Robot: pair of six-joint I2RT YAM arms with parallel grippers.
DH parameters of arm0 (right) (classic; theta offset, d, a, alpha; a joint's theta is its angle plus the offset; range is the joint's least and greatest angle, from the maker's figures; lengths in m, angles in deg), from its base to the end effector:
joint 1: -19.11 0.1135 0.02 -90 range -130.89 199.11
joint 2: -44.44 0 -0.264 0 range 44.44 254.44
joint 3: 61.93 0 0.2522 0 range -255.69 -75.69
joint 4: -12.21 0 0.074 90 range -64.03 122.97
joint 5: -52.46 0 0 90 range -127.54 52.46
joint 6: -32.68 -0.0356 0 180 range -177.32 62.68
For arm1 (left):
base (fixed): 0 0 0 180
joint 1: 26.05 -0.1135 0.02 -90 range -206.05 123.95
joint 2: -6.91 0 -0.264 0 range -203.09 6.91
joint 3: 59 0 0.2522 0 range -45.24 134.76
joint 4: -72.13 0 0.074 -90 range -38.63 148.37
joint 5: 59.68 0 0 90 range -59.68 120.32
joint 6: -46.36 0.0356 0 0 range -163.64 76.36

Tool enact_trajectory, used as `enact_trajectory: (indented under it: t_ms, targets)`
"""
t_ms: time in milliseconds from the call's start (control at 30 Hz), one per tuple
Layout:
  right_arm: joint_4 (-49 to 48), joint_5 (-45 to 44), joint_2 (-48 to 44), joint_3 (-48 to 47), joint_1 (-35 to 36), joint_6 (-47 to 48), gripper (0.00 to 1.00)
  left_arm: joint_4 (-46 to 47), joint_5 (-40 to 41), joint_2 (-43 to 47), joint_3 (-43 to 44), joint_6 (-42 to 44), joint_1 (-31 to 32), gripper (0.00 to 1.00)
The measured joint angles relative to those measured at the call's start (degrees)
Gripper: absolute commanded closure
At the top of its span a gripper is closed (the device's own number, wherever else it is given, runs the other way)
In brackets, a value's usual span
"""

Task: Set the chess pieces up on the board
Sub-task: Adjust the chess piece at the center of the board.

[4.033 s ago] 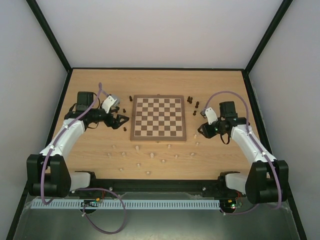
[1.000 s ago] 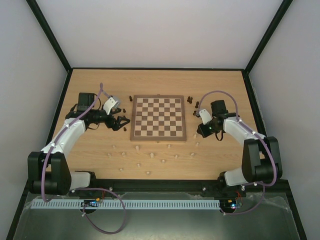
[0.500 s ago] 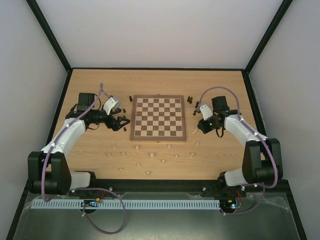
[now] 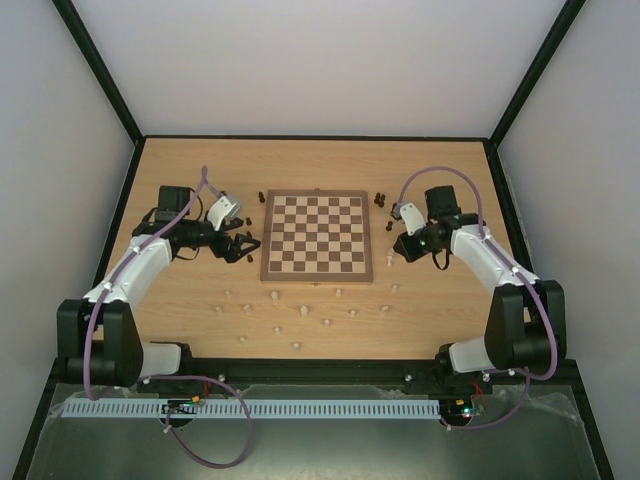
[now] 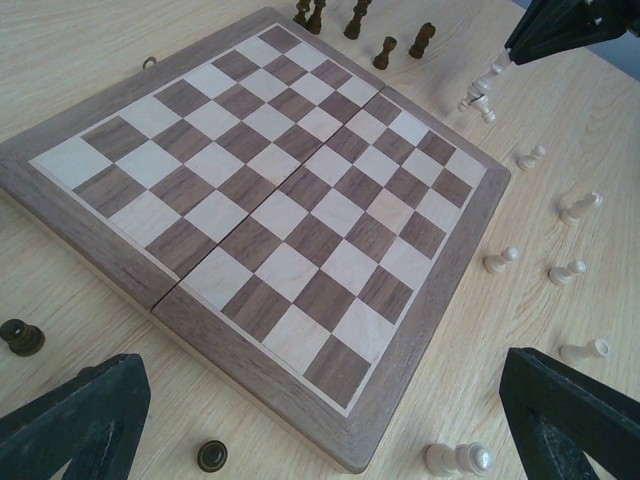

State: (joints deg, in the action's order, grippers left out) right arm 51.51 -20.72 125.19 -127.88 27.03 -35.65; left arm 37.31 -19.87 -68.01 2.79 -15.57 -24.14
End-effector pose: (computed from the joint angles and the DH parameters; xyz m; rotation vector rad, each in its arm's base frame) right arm 0.2806 0.0494 0.2221 -0.7464 2.3620 0.2672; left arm 0.2607 -0.0361 0.2392 0.9223 1.9606 -0.7873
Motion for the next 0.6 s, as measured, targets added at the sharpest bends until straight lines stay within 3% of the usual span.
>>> enact_trajectory:
  t_ms: [300,600]
  targets:
    - [1.6,1.8,0.0,-0.7,0.4,1.0,0.91,-0.8,-0.5,-0.6,0.0,0.5,0.0,0.01]
    - [-1.2,-6.3,1.9,5.2,1.5,0.7,0.91,-1.2,-0.8,-1.2,0.0,1.2,0.0,0.01]
